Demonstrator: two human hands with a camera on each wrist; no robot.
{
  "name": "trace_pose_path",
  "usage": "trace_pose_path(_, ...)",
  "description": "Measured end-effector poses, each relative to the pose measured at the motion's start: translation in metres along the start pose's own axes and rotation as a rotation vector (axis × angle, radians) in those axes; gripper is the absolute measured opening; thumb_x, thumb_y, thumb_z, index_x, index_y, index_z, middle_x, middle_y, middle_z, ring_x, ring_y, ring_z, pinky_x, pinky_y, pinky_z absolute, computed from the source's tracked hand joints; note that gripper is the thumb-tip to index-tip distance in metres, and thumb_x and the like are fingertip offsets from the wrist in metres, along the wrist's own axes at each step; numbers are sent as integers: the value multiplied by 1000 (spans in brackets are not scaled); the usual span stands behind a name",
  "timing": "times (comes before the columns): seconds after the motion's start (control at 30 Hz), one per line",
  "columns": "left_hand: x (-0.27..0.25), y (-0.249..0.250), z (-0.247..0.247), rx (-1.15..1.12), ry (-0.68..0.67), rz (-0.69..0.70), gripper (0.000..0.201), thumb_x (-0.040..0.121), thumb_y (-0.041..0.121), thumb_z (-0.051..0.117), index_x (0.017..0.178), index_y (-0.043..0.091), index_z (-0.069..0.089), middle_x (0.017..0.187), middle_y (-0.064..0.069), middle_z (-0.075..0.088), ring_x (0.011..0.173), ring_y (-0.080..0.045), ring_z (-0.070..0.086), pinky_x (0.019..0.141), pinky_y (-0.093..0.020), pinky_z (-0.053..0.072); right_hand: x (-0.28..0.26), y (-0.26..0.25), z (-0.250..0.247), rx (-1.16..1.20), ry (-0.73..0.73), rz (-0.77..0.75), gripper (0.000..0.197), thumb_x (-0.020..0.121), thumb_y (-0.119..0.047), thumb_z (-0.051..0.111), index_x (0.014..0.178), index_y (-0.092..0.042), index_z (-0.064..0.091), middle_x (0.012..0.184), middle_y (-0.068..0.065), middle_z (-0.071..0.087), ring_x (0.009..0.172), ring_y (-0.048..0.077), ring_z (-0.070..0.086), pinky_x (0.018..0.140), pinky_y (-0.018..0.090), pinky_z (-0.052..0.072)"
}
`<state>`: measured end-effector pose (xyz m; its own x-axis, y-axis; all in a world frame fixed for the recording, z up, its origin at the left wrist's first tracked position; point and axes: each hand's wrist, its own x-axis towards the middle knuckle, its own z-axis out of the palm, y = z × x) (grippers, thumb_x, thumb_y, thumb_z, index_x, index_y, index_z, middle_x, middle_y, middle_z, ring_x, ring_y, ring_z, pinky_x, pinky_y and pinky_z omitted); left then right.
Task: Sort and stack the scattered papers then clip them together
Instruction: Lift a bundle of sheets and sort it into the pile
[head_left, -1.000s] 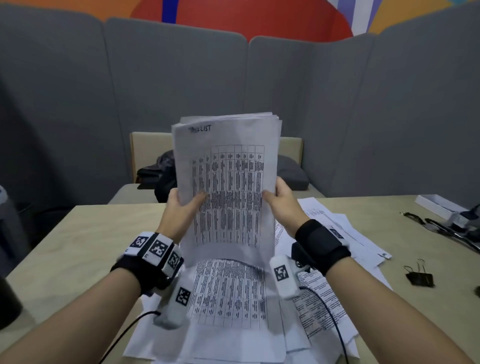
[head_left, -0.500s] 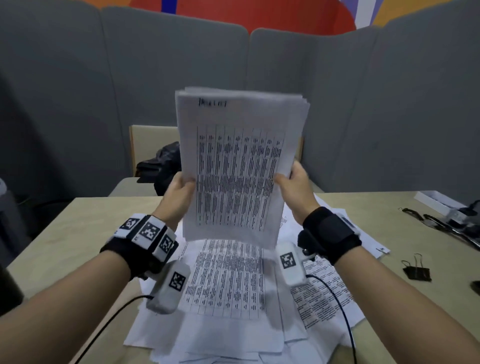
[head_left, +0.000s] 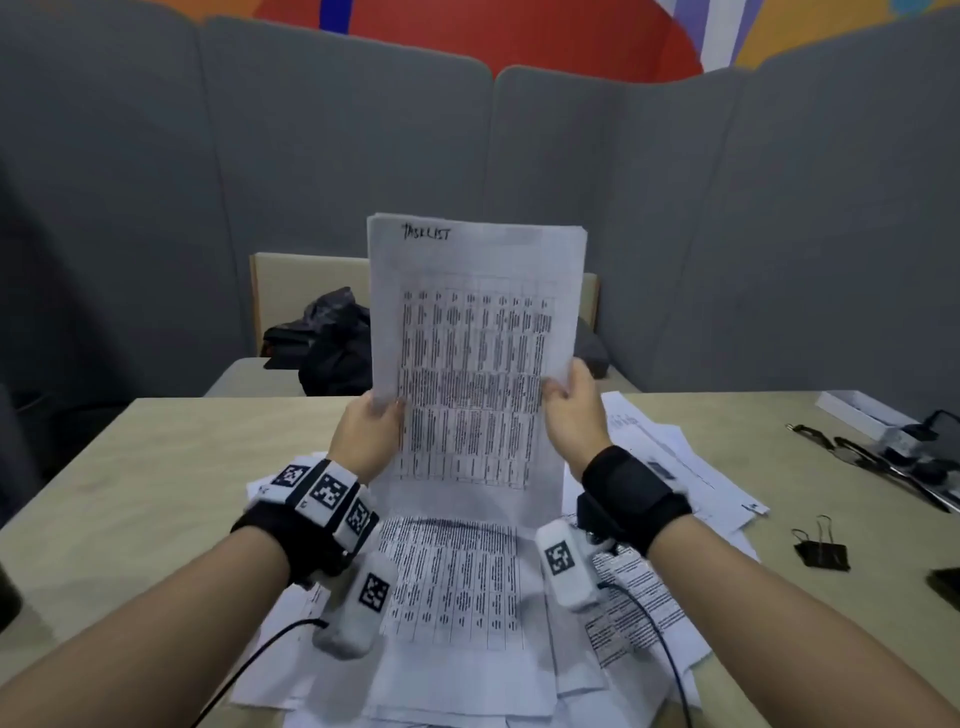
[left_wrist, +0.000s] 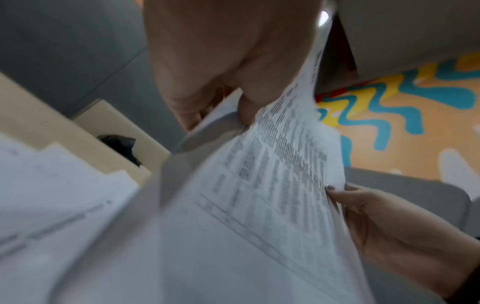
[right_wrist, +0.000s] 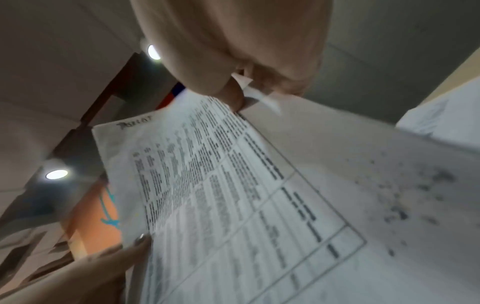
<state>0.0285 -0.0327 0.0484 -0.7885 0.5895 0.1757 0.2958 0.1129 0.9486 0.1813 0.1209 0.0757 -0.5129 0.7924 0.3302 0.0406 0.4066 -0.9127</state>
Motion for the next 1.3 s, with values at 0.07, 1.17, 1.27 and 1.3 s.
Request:
trace_pose_path(0.07,0,8,-6,60,-45,18,29,93,27,51,99,1,63,99,-23,69,92,-39,66,85,-53,54,5,1,-12,6,-17,23,18,99,-7,42,112,-15,51,108,-3,60,95,11,58,83,22,46)
trace_pose_path(1.17,-18,-80,-11,710,-118,-258,47,84,31,64,113,6,37,100,-13,60,90,-34,62,71,-35,50,-42,120,-21,-299,-254,506,50,81,-47,69,70,-14,34,66,3,28,58,17,30,57,30,17)
trace_pose_path(1.27,-17,-80,-11,754,-149,-255,37,84,33,62,104,6,46,98,-10,60,85,-30,59,67,-32,46,-39,119,-21,-301,-338,509,49,72,-48,79,65,-15,43,62,4,40,58,17,39,55,28,22)
trace_pose_path(1.3,-17,-80,-10,758,-151,-246,34,85,32,61,103,6,49,98,-11,60,84,-29,58,66,-31,45,-39,120,-22,-286,-369,514,47,67,-47,82,65,-12,51,63,4,51,58,18,46,55,28,29)
